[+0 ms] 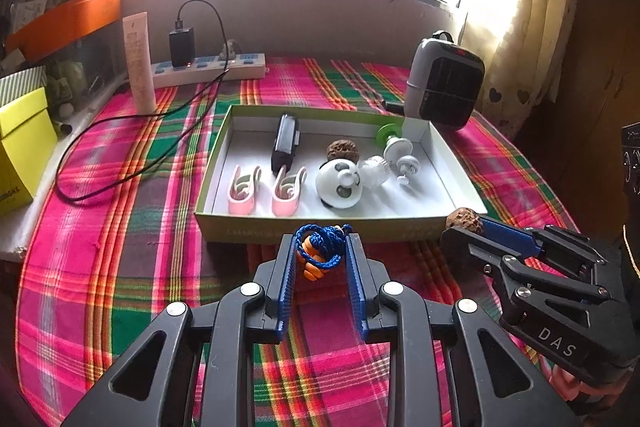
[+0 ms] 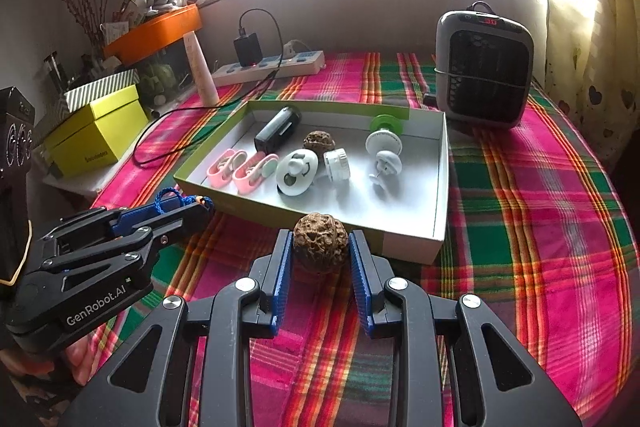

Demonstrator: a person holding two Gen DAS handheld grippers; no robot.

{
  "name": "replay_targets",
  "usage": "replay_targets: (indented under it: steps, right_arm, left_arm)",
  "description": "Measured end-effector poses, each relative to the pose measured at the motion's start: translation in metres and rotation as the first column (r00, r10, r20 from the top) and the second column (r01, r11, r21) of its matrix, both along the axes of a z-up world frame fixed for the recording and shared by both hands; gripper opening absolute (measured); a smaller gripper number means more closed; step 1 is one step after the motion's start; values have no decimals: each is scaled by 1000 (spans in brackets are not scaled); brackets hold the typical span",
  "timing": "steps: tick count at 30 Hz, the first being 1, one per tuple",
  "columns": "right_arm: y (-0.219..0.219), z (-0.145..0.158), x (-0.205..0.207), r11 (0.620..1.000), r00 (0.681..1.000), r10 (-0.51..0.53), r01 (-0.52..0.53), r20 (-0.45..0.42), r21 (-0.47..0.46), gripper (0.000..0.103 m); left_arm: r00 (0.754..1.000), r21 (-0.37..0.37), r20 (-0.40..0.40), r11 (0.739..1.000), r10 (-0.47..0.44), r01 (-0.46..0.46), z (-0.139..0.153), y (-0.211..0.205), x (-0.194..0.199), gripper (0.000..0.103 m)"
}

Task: Organize objects
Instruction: 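Carry the blue cord with the left tool while the right tool carries the walnut over the box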

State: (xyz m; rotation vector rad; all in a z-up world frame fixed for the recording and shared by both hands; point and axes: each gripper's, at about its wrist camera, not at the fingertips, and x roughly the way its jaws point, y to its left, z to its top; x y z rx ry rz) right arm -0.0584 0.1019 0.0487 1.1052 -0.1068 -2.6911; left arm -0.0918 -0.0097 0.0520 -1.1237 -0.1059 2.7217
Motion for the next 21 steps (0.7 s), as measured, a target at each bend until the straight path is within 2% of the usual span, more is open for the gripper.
replay_targets:
  steps: [11,21]
  right_arm:
    - [13,9,-13,1000,1000,-18,18,-19,-11,29]
    - [22,4,-35,1000,1000,-30,30,5,-8,29]
  left_arm:
    - [1000,-9,-21,1000,-4,4,10,6,-18,23]
    - [1000,-16,-8,1000,-13,13,7,12,-40,23]
